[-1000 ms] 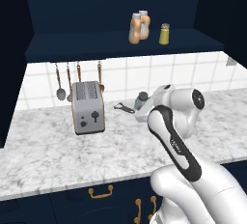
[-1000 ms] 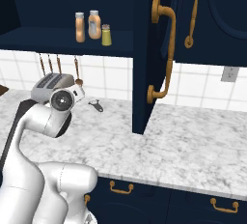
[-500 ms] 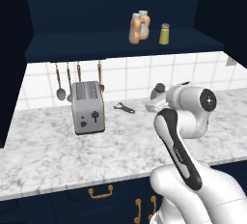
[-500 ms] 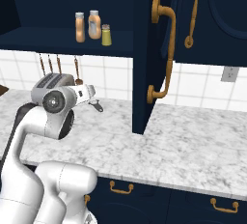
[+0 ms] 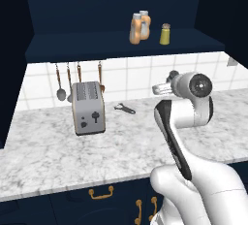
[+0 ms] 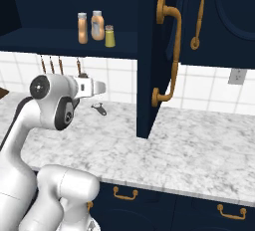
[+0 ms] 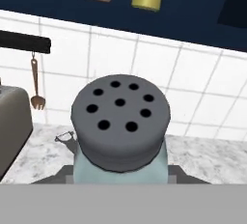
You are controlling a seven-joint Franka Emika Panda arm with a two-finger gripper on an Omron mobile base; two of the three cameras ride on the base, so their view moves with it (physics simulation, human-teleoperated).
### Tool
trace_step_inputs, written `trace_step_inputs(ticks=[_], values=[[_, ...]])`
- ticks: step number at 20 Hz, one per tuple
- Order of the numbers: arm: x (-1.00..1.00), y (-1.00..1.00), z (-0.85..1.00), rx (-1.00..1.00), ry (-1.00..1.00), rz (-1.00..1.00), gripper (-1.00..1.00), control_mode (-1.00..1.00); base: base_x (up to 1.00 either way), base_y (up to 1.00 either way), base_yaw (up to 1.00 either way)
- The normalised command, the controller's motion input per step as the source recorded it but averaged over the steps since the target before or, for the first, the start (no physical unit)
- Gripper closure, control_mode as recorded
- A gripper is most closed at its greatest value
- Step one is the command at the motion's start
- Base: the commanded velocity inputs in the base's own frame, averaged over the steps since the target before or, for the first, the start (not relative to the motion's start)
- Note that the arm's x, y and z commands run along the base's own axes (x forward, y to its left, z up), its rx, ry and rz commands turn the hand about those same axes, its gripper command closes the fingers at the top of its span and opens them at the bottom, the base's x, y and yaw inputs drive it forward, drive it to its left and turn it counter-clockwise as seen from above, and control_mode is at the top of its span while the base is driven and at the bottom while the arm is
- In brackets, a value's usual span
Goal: Put the shaker and condiment bottle from the counter next to their counterparts in the cabinet.
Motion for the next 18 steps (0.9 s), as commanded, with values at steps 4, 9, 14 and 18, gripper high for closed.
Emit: trace_step_inputs(ticks=[4,9,14,18], values=[[0.0,-0.42,0.51,0.04,0.0,-0.28,1.0,-1.0,0.0,0.0,0.0],[-0.07,-0.47,0.52,0.09,0.02,-0.15,1.0,-1.0,0.0,0.0,0.0],[-0.14,-0.49,0.55,0.1,0.0,-0.02,1.0,-1.0,0.0,0.0,0.0],[-0.35,-0.23,0.32,0.02,-0.1,0.0,1.0,-1.0,0.0,0.0,0.0]])
